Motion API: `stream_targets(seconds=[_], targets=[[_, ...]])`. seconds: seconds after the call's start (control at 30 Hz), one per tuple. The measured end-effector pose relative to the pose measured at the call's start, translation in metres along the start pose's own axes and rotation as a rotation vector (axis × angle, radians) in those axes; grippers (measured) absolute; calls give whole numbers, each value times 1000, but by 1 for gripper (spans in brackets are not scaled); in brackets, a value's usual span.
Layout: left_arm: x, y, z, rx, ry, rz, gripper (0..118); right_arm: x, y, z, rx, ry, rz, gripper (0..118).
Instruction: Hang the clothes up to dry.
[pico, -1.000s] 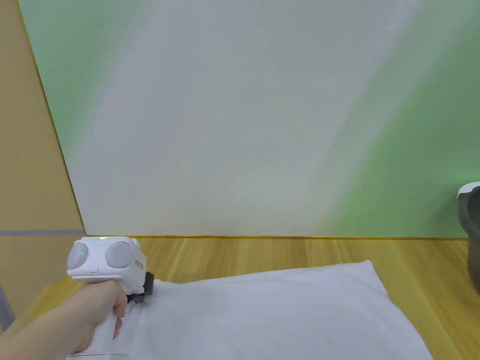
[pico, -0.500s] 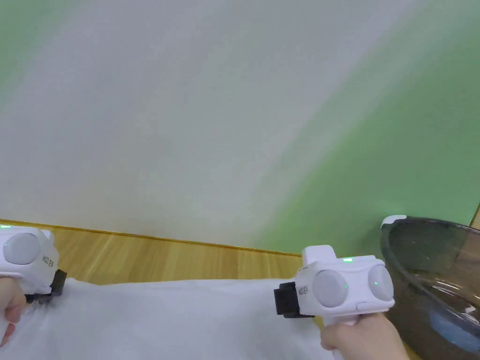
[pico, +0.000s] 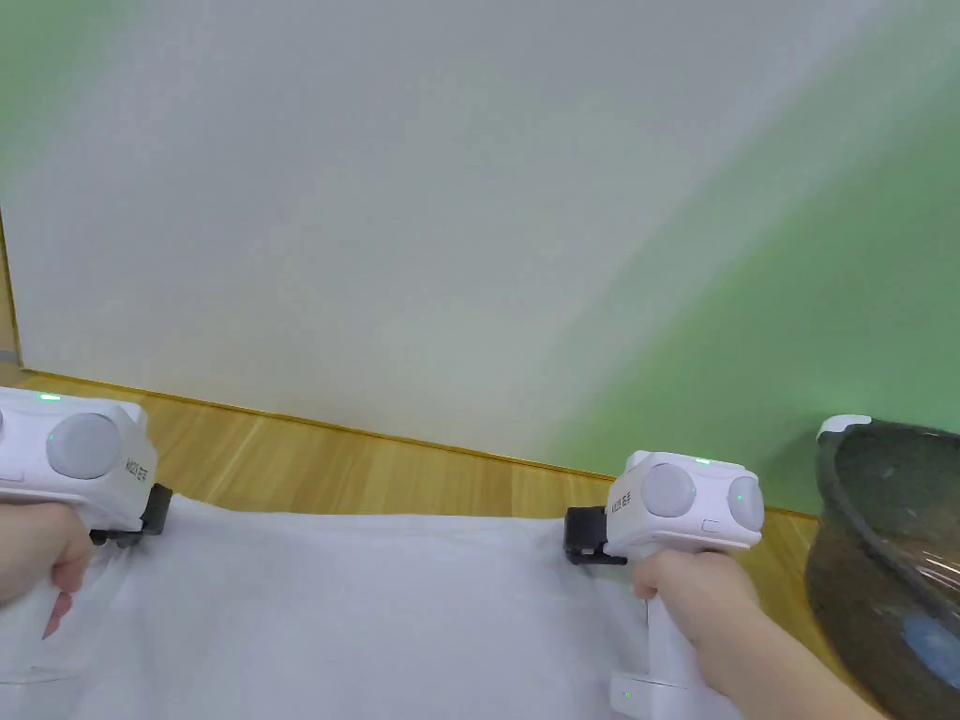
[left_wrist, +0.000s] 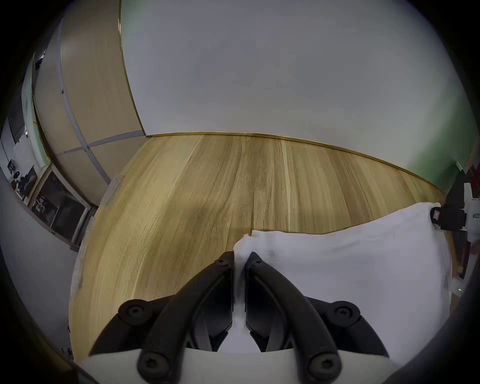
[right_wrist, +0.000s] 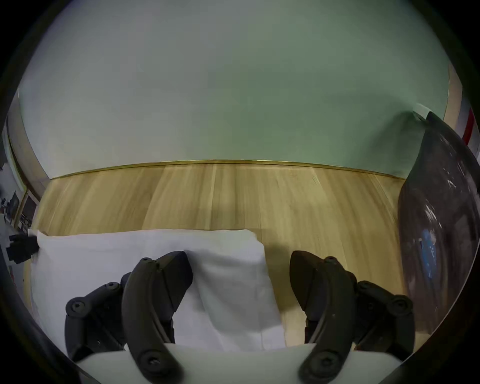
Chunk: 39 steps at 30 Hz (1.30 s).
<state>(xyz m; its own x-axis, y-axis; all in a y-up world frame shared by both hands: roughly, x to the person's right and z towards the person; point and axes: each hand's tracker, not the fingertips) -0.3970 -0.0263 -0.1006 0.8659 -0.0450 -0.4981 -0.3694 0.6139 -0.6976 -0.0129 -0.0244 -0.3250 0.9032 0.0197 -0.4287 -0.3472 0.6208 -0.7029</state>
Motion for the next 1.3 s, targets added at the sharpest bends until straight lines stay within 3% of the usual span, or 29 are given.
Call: stream_targets(seconds=[0.17, 0.2, 0.23, 0.33, 0.53, 0.6, 0.7, 0.8, 1.03, 1.3], targets=[[0, 2, -4, 3, 5, -4, 5, -9, 2, 8, 12, 26, 30, 69], [0, 1, -5, 8, 4, -6, 5, -12, 0, 6, -9, 56, 30, 50], [0, 0, -5, 13, 4, -9, 5, -16, -3, 7, 7, -6, 44, 1], [4, -3, 0, 22, 7, -10, 5, -32, -8, 12, 20, -42, 115, 1], [9, -8, 10, 52, 9, 21, 4, -26, -9, 28, 70, -64, 89, 1], [14, -3, 26, 79, 15, 16, 4, -27, 1, 44, 105, -97, 159, 1], [22, 13, 62, 169, 20, -19, 3, -17, 20, 84, 160, -83, 109, 1], [29, 31, 116, 264, 38, 0, 3, -7, 38, 138, 255, -96, 140, 1], [44, 70, 294, 523, 11, 9, 3, 31, 74, 316, 521, -123, 43, 1], [56, 105, 508, 842, 15, -10, 3, 45, 93, 534, 805, -213, 31, 1]])
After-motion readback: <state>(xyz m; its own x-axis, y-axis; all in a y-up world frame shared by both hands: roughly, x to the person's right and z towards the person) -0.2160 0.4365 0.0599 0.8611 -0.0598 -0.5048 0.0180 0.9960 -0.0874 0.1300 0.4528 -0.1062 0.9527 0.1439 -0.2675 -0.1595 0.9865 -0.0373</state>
